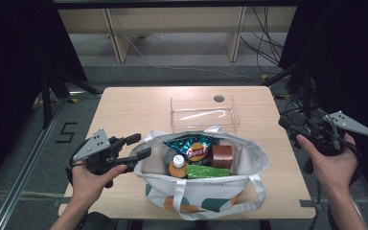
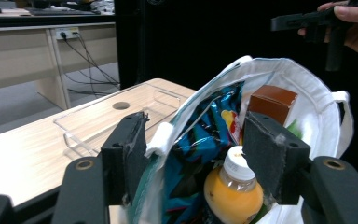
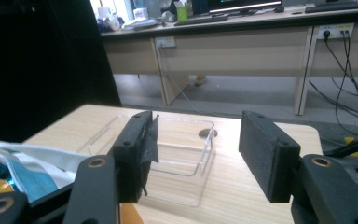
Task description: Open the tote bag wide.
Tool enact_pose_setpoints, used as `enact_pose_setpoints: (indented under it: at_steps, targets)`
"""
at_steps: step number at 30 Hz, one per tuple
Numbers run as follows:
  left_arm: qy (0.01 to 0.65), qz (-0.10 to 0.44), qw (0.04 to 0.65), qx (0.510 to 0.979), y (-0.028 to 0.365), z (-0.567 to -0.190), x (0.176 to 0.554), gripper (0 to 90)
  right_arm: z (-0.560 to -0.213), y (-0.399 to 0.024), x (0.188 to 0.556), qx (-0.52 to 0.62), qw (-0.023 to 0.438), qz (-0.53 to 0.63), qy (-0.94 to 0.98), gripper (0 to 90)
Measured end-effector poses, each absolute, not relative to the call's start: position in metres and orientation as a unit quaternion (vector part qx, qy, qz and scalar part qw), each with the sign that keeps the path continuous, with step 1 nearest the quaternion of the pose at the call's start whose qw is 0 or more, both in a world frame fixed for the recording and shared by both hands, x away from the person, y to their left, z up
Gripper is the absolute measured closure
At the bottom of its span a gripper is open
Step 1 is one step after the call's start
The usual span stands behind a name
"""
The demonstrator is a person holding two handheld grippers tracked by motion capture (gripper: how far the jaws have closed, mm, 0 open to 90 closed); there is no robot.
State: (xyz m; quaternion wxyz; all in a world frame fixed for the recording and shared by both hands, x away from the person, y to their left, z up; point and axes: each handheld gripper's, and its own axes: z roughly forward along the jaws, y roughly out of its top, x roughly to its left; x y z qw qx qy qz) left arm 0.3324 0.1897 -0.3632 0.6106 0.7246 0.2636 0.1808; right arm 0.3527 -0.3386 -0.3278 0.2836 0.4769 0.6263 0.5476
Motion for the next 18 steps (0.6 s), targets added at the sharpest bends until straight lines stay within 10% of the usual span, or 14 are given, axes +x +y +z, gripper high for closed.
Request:
enact_pose_setpoints:
  at_steps: [18]
  targets:
    - [0.202,0.140,0.599,0.762,0.149,-0.357,0.319,46.8,-0.324,-0.331,0.352,0.473,0.282,0.548,0.630,47.4]
